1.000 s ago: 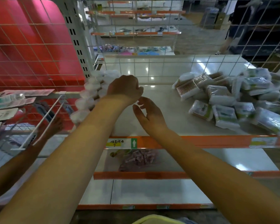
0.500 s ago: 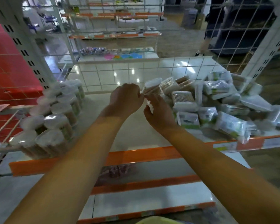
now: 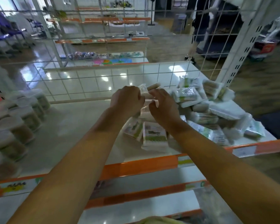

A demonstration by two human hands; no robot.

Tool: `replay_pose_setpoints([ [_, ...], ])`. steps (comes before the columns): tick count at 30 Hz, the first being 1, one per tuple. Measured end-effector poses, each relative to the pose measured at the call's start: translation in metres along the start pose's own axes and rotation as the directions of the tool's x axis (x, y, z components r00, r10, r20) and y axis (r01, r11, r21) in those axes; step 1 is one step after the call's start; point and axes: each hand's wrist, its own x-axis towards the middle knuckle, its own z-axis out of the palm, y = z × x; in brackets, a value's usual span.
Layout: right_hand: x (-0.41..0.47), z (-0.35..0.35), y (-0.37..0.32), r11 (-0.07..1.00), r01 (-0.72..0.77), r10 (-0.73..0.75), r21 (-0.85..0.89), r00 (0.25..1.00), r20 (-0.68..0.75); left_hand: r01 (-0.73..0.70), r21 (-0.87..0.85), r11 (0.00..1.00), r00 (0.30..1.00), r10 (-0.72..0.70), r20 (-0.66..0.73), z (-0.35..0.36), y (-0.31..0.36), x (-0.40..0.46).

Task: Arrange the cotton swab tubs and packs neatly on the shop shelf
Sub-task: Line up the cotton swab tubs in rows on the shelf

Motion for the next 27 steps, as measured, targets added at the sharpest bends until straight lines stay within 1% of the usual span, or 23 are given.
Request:
replay_pose_setpoints([
  [4, 0.005, -0.027, 0.02, 0.999, 0.004, -0.002, 0.043, 0.998, -0.06, -0.058, -0.006, 0.998, 0.998, 0.057, -0.039, 0.011, 0.027, 0.008],
  [8, 0.012, -0.047, 0.049, 0.999, -0.03, 0.029, -0.023, 0.998, -0.057, -0.134, -0.017, 0.991, 0.99, 0.133, -0.039, 0.019, 0.054, 0.015],
  [14, 0.019, -0.079, 0.086, 0.993, -0.1, 0.093, -0.059, 0.989, -0.112, -0.199, -0.066, 0.978, 0.98, 0.199, -0.011, 0.028, 0.093, 0.026],
  [17, 0.022, -0.09, 0.101, 0.984, -0.133, 0.124, -0.12, 0.989, -0.075, -0.249, -0.072, 0.966, 0.969, 0.247, -0.028, 0.033, 0.11, 0.029],
  [20, 0.024, -0.097, 0.114, 0.954, -0.226, 0.226, -0.199, 0.974, -0.021, -0.276, -0.029, 0.961, 0.961, 0.275, -0.042, 0.041, 0.123, 0.032],
  [22, 0.023, -0.098, 0.121, 0.931, -0.269, 0.281, -0.247, 0.96, 0.013, -0.282, -0.003, 0.959, 0.959, 0.282, -0.021, 0.046, 0.128, 0.032],
  [27, 0.019, -0.094, 0.134, 0.923, -0.287, 0.324, -0.257, 0.939, 0.114, -0.282, -0.007, 0.959, 0.959, 0.282, 0.024, 0.055, 0.132, 0.03],
])
